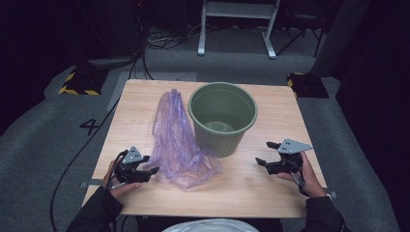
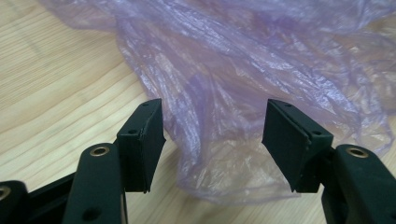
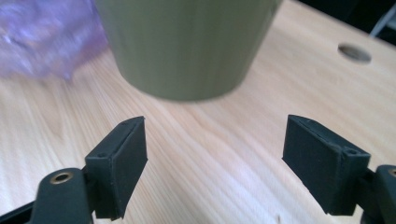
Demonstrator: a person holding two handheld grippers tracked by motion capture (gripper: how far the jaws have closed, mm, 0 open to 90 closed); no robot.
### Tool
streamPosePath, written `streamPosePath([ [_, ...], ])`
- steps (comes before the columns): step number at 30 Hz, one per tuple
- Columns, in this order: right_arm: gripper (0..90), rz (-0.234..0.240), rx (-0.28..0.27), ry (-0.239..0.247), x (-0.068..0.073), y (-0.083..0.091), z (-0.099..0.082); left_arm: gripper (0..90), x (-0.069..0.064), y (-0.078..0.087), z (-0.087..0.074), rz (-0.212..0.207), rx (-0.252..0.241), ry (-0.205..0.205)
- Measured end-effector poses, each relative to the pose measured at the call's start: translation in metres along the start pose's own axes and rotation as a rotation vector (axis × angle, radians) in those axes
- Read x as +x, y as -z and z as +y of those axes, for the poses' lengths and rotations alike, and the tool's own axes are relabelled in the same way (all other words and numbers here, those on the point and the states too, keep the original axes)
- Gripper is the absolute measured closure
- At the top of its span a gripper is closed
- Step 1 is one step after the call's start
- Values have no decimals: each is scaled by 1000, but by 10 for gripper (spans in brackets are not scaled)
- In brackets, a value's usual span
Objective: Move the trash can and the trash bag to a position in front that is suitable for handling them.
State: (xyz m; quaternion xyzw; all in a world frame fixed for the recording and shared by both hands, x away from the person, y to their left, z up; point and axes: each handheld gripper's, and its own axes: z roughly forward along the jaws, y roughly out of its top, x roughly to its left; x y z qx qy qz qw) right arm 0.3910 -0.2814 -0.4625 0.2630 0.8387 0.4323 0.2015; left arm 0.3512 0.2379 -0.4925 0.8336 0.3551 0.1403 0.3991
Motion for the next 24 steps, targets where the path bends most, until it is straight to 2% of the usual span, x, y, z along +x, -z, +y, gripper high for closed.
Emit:
streamPosePath([
  [3,217,0,13,-11,-2,-3,-5,382,-5,-3,4,-21,-8,-16],
  [7,216,7,20,-17,-1,-4,-10,387,-20,-12,10,-58,-13,-42],
  [12,219,23,24,-18,5,-7,-9,370,-37,-25,16,-93,3,-73],
  [13,220,41,26,-16,9,-11,-8,373,-44,-30,18,-101,12,-89],
  [17,220,88,29,7,21,-18,-4,374,-56,-41,24,-126,22,-117],
  [24,219,141,30,31,37,-31,3,385,-67,-57,32,-160,47,-144],
])
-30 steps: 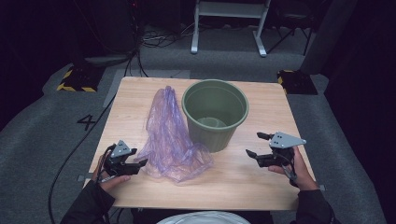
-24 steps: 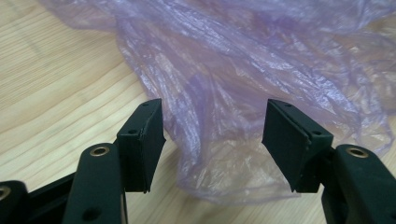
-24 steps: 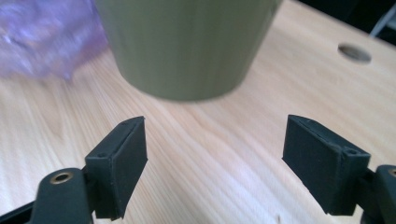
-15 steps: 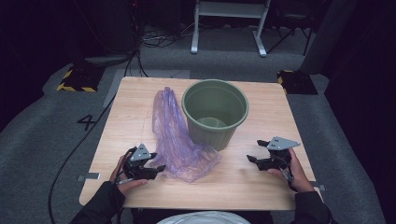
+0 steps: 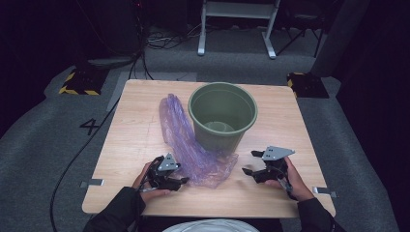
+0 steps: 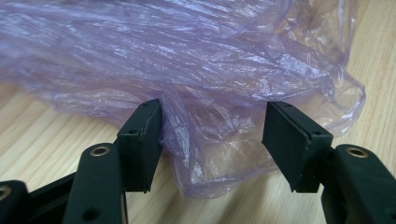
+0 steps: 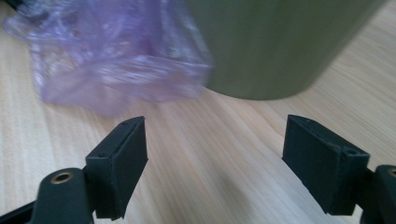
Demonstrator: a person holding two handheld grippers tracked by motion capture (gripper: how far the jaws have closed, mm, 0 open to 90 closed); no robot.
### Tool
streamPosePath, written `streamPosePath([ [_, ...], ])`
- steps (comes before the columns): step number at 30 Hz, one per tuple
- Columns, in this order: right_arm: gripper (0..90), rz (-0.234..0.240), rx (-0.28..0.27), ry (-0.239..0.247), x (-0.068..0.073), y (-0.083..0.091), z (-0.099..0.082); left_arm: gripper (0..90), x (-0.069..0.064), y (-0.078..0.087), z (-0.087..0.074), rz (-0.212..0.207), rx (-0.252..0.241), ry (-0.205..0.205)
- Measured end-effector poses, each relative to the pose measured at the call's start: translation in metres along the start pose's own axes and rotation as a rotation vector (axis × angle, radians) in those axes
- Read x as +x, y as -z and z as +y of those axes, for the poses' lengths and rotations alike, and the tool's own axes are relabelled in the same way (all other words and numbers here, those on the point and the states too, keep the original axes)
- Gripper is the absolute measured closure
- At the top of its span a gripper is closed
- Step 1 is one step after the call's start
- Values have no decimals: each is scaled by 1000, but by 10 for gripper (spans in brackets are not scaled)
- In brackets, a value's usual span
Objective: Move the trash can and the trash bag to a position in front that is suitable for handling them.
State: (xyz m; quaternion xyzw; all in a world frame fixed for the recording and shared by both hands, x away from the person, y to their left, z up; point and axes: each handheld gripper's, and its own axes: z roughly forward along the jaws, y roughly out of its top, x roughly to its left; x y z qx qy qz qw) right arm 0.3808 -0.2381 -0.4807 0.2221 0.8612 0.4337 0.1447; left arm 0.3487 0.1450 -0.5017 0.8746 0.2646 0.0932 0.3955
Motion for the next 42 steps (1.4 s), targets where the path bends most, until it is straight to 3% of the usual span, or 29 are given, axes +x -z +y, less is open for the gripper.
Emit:
streamPosePath([
  [7,212,71,-8,18,20,-16,10,395,-11,-16,14,-40,-3,-23],
  [16,244,95,18,40,33,-37,15,385,-19,-30,25,-61,1,-45],
  [17,287,88,26,44,34,-39,15,382,-19,-31,26,-63,3,-46],
  [18,531,82,39,52,36,-42,16,365,-20,-31,27,-62,5,-49],
  [19,531,82,39,52,36,-42,16,365,-20,-32,27,-62,5,-54],
  [20,643,83,58,75,39,-44,17,310,-20,-32,27,-60,7,-52],
  [21,643,83,58,75,39,-44,17,310,-20,-31,27,-62,6,-49],
  [22,722,71,73,87,40,-47,17,265,-19,-30,26,-63,3,-45],
  [23,722,71,73,87,40,-47,17,265,-18,-29,25,-54,-2,-41],
  [24,779,74,81,76,38,-48,15,182,-15,-27,24,-30,-15,-16],
  [25,779,74,81,76,38,-48,15,164,-15,-27,24,-30,-15,-16],
  [30,858,59,83,57,26,-39,9,157,-2,-7,22,28,-54,19],
  [37,863,13,84,16,9,-27,0,156,12,21,17,71,-112,44],
  [42,862,-58,88,-33,-12,-16,-9,157,27,42,12,116,-128,60],
])
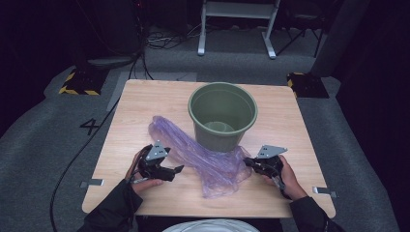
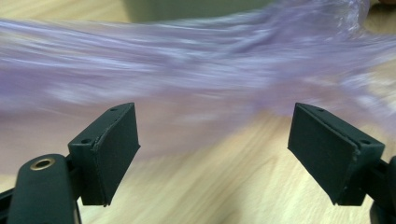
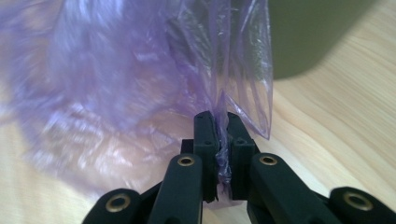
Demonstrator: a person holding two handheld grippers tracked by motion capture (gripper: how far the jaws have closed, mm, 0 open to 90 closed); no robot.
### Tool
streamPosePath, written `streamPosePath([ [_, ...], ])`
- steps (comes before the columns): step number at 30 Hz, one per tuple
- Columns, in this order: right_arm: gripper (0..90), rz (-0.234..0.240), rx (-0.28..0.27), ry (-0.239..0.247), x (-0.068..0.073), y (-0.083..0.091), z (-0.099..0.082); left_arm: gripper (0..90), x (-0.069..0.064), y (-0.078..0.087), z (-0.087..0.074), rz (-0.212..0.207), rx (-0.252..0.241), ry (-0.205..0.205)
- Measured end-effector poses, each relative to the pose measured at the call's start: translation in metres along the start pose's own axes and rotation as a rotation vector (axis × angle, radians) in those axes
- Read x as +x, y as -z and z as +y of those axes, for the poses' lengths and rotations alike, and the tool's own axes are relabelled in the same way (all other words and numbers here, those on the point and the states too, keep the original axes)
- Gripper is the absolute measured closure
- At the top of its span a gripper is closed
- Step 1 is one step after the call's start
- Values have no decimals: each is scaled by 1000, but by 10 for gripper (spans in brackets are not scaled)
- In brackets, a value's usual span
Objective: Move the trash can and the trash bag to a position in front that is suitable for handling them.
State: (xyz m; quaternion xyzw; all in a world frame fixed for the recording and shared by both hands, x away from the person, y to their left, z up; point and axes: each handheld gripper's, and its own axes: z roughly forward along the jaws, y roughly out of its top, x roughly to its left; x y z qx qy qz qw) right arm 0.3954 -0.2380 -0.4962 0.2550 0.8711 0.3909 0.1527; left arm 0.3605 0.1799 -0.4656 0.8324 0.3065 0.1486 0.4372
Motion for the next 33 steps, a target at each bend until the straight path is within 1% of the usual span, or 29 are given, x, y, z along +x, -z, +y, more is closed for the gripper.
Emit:
streamPosePath([
  [1,862,0,0,0,0,0,0,157,4,4,0,2,-8,9],
  [3,860,-12,-1,-26,-7,2,-3,156,11,11,-2,16,-25,32],
  [4,855,-32,2,-37,-12,2,-5,156,17,14,-5,43,-18,34],
  [5,855,-32,2,-37,-12,2,-5,157,17,14,-5,43,-18,34],
  [6,843,-46,2,-53,-17,3,-6,157,20,14,-7,54,-13,44],
  [7,843,-46,2,-53,-17,3,-6,157,23,14,-8,66,4,33],
  [8,840,-56,4,-58,-20,3,-7,157,24,13,-10,74,18,27],
  [10,835,-72,8,-61,-25,4,-9,158,28,11,-13,81,40,28],
  [13,822,-102,7,-63,-34,5,-12,159,33,11,-16,84,53,35],
  [14,784,-113,-1,-86,-41,7,-15,159,37,12,-18,91,64,38],
  [15,784,-113,-1,-86,-41,7,-15,159,37,12,-18,91,64,38],
  [16,745,-120,-4,-97,-44,8,-16,159,38,12,-19,89,68,41],
  [17,641,-139,-3,-113,-50,11,-18,159,40,12,-20,87,69,42],
  [18,641,-139,-3,-113,-50,11,-18,159,41,12,-21,80,68,45],
  [19,492,-143,-14,-133,-54,15,-20,158,44,10,-24,69,83,60],
  [20,492,-143,-14,-133,-54,15,-20,160,44,10,-24,69,83,60],
  [21,390,-158,-26,-142,-57,19,-20,161,45,8,-25,59,95,65],
  [22,390,-158,-26,-142,-57,19,-20,161,46,7,-26,44,102,73],
  [23,357,-163,-31,-145,-57,22,-20,168,47,6,-26,31,105,74],
  [25,263,-178,-48,-144,-56,28,-18,207,47,5,-27,14,102,72],
  [26,243,-180,-59,-130,-54,36,-15,241,47,5,-27,3,105,72],
  [27,243,-180,-59,-130,-54,36,-15,256,47,5,-27,3,105,72],
  [28,229,-180,-67,-128,-53,40,-14,256,46,5,-27,-3,106,67],
  [29,224,-173,-70,-128,-52,43,-14,289,46,4,-27,-8,110,59],
  [30,223,-177,-62,-117,-52,49,-14,334,45,3,-28,0,119,46],
  [31,223,-177,-62,-117,-52,49,-14,378,45,3,-28,0,119,46],
  [32,222,-180,-58,-115,-53,51,-15,378,43,1,-29,19,133,24],
  [33,222,-185,-44,-114,-54,52,-16,402,42,-2,-31,27,159,12],
])
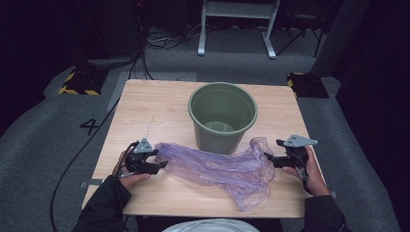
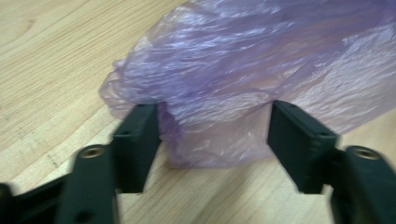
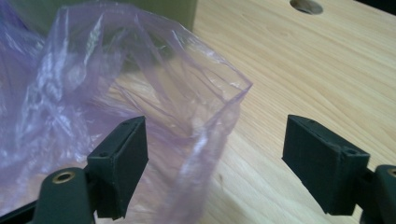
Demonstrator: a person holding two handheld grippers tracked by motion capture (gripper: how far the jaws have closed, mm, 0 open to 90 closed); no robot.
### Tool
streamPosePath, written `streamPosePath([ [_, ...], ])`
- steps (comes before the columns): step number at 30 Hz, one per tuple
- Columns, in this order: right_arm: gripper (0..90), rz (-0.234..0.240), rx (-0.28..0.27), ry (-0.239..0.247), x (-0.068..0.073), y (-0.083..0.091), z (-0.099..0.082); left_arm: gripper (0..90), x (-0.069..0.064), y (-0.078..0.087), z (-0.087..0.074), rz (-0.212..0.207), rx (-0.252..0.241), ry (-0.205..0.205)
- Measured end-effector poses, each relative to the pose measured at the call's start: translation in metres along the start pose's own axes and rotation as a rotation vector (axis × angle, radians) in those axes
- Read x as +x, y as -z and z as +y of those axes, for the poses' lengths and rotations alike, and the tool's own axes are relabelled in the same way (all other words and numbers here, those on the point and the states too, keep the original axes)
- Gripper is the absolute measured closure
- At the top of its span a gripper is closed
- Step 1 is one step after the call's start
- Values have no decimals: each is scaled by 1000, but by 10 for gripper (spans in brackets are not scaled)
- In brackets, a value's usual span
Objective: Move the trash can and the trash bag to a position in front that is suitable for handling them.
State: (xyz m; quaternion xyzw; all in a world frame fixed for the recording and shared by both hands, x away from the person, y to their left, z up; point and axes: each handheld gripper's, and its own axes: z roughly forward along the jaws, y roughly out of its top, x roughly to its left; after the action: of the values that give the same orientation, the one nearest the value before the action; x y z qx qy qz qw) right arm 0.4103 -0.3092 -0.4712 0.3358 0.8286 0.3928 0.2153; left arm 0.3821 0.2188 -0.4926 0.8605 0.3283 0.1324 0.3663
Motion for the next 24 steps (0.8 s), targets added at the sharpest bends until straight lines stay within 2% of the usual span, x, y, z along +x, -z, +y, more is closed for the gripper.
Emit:
streamPosePath([
  [1,234,-14,20,5,-2,1,-2,422,-3,-5,-1,4,25,-15],
  [2,234,-14,20,5,-2,1,-2,444,-3,-5,-1,4,25,-15],
  [3,246,-10,11,-1,-3,3,-3,444,-4,-5,-1,-2,22,-19],
  [6,277,-19,-18,-14,-3,9,-1,530,-4,-5,0,5,26,-27],
  [7,294,-36,-41,-23,-3,16,2,563,-4,-4,0,-1,21,-17],
  [9,295,-43,-58,-32,-3,20,4,572,-3,-4,0,3,22,-14],
  [10,285,-37,-97,-52,-4,29,7,596,-3,-4,-1,7,17,-2],
  [13,267,-30,-125,-70,-3,38,10,600,-4,-4,-1,12,17,4],
  [14,247,0,-154,-64,3,46,14,600,-4,-4,-1,15,20,4],
  [16,242,14,-166,-48,7,50,16,601,-4,-4,-1,14,17,6],
  [17,238,36,-176,-41,13,54,19,601,-4,-4,-1,17,17,8],
  [19,221,105,-192,-12,26,60,23,602,-4,-4,-1,18,19,9],
  [21,212,150,-186,34,43,61,26,601,-5,-4,-1,17,20,9],
  [22,205,199,-175,65,58,59,25,601,-5,-4,-1,19,19,11],
  [24,197,222,-144,99,71,54,24,600,-5,-4,-1,20,19,12],
])
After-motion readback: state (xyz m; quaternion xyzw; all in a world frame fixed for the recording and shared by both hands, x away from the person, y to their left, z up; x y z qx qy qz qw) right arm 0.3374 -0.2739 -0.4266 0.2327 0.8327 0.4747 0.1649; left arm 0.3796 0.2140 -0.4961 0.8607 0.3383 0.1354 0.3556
